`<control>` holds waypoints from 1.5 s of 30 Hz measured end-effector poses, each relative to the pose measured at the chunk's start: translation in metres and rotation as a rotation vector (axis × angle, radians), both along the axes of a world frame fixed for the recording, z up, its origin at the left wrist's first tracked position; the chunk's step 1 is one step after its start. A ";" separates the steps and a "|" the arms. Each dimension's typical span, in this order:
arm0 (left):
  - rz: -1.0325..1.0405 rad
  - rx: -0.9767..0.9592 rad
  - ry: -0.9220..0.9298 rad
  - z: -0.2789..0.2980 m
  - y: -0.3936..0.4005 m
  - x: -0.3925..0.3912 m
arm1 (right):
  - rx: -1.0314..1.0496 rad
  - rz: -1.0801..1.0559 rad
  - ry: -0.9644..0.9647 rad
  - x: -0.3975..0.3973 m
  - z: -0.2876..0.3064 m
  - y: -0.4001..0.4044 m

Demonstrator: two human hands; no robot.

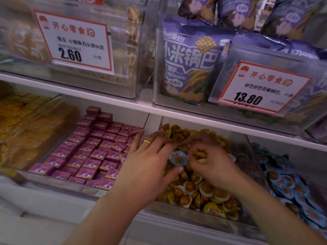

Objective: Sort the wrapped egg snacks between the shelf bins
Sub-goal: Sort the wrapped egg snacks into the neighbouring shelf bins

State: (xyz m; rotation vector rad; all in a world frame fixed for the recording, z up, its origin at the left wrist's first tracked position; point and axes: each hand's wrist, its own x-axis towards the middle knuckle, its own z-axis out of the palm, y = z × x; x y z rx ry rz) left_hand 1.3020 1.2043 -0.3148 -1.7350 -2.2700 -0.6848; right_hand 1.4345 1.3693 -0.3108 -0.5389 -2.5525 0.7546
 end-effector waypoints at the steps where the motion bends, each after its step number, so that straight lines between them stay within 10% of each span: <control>1: -0.008 -0.035 0.027 0.000 0.001 0.001 | -0.056 0.024 0.033 0.007 0.006 -0.006; 8: -0.033 0.095 -0.139 -0.003 0.006 0.003 | -0.187 0.024 -0.214 -0.004 0.001 0.006; 14: 0.153 0.216 -0.714 -0.008 0.013 0.008 | 0.397 0.023 -0.782 -0.058 -0.050 0.009; 45: 0.127 0.288 -0.660 -0.018 0.020 -0.001 | 0.274 -0.116 -0.683 -0.052 -0.061 0.023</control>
